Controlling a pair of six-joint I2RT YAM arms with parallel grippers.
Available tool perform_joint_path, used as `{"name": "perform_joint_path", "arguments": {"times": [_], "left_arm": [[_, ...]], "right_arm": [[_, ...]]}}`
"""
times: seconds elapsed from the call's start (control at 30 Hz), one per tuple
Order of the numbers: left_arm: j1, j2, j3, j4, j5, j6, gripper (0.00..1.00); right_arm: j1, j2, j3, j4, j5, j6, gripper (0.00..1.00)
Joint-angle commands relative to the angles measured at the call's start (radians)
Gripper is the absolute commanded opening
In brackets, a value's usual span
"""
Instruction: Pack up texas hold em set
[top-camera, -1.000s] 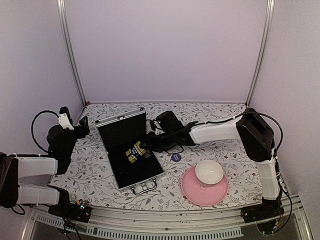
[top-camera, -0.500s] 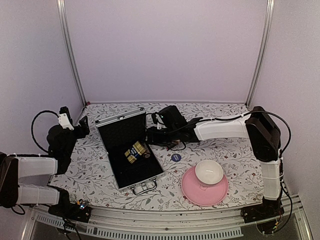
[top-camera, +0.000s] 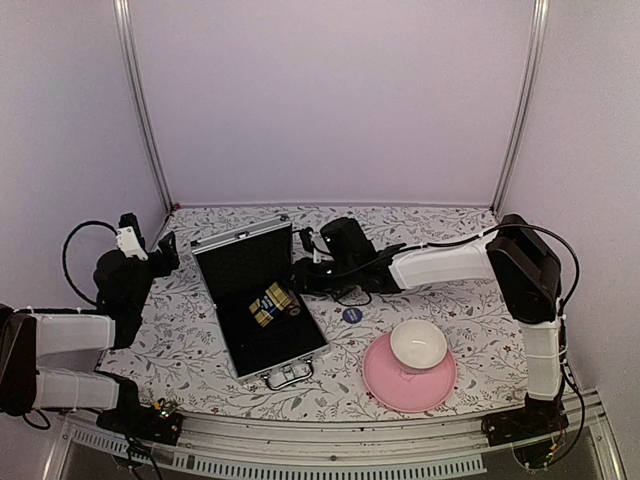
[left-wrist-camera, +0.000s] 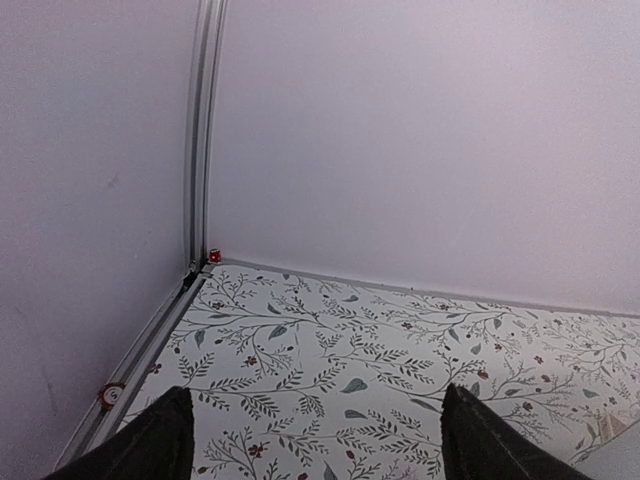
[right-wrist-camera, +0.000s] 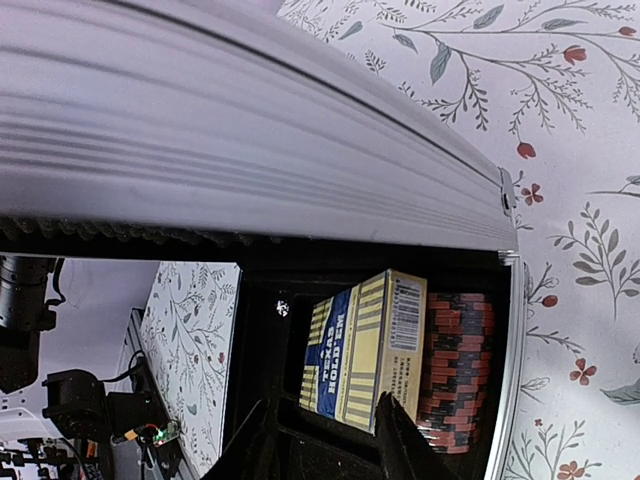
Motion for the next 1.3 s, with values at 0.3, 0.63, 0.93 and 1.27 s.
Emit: {"name": "perform_joint_path", "arguments": {"times": [0.3,0.63,0.93,1.27], "left_arm": [[0.005,-0.006,0.006,0.013,0.007,0.014,0.85],[0.004,-0.005,0.007,0.012,0.008,0.013,0.85],[0.004,-0.005,0.008,0.012,0.008,0.013,0.85],[0.005,-0.002,0.011,0.009,0.009,0.014,0.85]], "right_arm": [[0.009,0.022,-0.041,0.067,0.000,0.023,0.31],[0.010,0.054,-0.031,0.070,-0.010,0.030,0.26],[0.009,0.062,-0.031,0.069,-0.013,0.034,0.24],[0.011,0.078,-0.010,0.074,-0.049,0.022,0.24]]}}
